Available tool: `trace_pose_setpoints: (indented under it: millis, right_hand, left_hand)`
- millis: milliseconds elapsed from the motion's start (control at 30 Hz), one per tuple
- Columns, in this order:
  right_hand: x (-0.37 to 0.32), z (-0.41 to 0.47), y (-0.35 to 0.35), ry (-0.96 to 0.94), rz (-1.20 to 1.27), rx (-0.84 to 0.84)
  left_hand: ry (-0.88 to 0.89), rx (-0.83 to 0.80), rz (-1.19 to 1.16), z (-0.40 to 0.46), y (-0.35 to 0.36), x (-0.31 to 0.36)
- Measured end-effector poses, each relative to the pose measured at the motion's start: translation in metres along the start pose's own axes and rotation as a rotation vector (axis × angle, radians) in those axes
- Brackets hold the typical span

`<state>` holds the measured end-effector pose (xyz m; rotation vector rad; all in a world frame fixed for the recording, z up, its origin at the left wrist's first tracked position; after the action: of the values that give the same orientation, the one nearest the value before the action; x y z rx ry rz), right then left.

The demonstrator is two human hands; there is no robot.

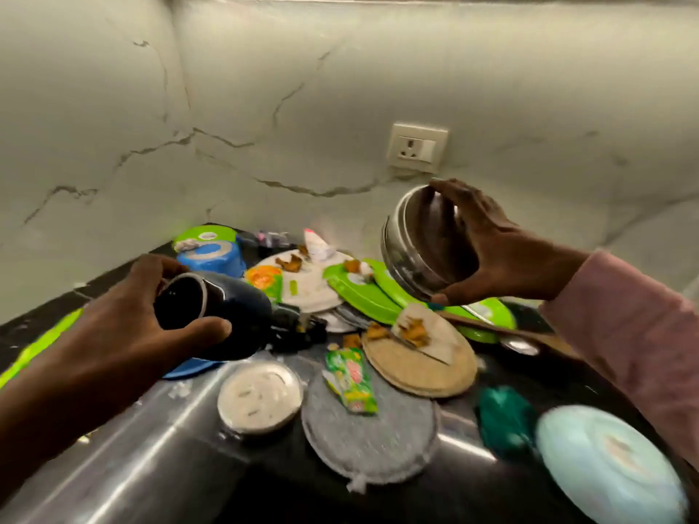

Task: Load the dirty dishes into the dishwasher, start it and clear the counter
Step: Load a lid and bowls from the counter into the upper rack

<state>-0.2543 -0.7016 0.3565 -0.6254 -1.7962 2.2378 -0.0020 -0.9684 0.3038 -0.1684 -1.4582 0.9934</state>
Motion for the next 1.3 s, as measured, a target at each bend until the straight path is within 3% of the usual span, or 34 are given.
trace_pose_setpoints:
  millis: [367, 767, 1067, 1300]
  right_hand:
    - [0.002, -0.271, -0.042, 0.341, 0.038, 0.04]
    - [-0.024, -0.57, -0.023, 0.718, 0.039, 0.105]
    - [-0.085, -0.779, 0.032, 1.038, 0.237, 0.167]
    - [-0.085, -0.851, 0.083, 1.258, 0.336, 0.199]
  left_hand:
    - [0.242, -0.429, 0.08, -0.102, 0.119, 0.132]
    - [0.432, -0.967, 0.026, -0.268, 0.323, 0.236]
    - [0.528, -1.118, 0.04, -0.418, 0.475, 0.262]
    - [0.562, -1.188, 0.144, -0.45, 0.608, 0.256]
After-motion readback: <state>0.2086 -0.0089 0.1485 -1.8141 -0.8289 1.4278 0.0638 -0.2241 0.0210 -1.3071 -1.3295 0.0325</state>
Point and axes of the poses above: each hand's wrist, its own z-axis towards the middle knuckle, its own y-axis out of the palm, x = y × z, the point moved 3 cm from there along z, towards the middle knuckle, and after that the axes turned 11 degrees about -x, right-handed, at the moved point
